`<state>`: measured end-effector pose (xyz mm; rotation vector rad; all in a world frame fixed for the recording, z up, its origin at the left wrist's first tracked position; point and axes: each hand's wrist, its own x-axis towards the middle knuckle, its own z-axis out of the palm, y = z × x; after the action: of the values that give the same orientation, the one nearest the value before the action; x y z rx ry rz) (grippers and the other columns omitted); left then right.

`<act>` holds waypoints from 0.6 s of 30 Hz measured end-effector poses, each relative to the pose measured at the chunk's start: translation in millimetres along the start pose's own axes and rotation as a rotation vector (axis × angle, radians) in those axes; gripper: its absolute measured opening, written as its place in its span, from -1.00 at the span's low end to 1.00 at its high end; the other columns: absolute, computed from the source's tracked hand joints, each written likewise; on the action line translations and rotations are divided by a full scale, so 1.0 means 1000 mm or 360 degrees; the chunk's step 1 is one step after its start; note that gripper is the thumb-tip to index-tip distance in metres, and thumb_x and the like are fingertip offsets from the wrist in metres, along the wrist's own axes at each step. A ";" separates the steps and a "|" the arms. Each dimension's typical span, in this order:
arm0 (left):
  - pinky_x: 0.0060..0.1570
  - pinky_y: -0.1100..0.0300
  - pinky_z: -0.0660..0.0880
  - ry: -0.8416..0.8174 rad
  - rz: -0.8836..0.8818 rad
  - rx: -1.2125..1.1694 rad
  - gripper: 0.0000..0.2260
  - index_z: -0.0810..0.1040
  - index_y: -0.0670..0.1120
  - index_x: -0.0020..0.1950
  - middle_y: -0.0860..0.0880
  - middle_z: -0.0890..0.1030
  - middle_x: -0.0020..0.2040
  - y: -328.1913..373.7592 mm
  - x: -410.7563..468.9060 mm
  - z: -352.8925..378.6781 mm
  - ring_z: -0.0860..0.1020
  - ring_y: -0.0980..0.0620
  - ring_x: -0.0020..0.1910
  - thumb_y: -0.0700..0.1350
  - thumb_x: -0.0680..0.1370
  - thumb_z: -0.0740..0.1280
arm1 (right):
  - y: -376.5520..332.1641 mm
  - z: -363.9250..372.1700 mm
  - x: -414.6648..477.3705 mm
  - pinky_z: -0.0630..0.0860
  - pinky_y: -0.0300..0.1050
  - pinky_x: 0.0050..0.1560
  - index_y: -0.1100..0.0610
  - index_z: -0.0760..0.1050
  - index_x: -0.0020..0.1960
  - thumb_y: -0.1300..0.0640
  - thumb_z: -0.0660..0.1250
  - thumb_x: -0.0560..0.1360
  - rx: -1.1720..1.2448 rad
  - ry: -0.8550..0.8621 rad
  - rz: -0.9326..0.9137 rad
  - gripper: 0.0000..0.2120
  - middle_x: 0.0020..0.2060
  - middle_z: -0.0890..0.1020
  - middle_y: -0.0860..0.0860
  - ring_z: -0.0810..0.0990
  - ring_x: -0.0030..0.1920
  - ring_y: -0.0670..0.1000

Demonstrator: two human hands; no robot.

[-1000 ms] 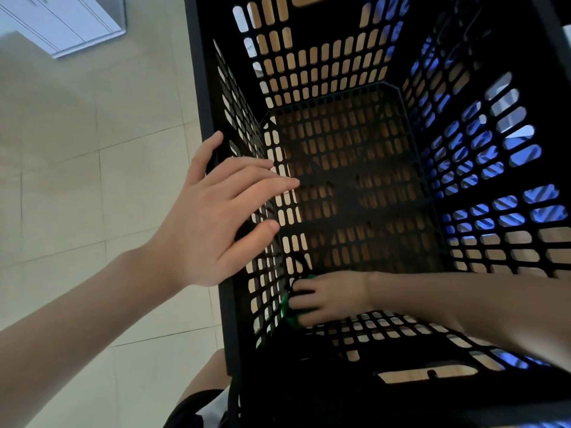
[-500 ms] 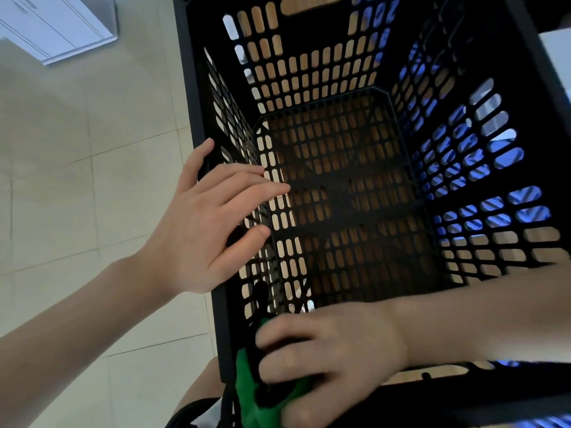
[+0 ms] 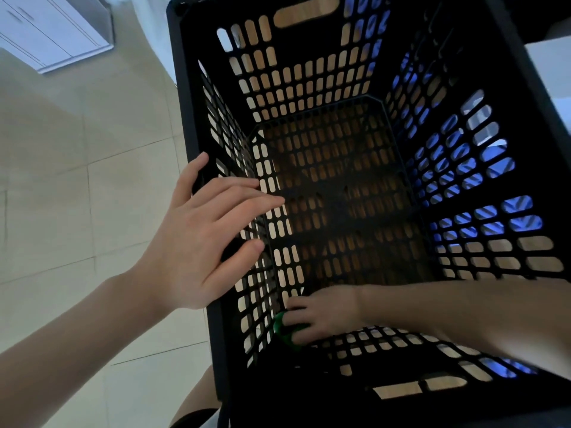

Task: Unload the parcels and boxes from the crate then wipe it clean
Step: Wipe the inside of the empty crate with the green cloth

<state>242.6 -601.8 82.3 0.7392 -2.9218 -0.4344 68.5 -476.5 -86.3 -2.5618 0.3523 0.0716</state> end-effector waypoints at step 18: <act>0.42 -0.33 0.06 0.0029 0.0017 -0.0042 -0.60 0.56 -0.07 0.30 0.06 0.61 0.19 -0.002 0.001 0.001 0.46 0.02 0.35 0.01 0.55 0.14 | -0.049 -0.062 -0.010 0.59 0.16 -0.14 0.30 0.56 0.13 0.33 0.14 0.59 0.0295 0.0555 -0.0218 -0.76 0.17 0.53 0.28 0.39 0.26 0.33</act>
<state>242.3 -603.3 80.6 0.7203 -2.8960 -0.4615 70.3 -467.1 -7.4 -2.4010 0.2955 -0.4426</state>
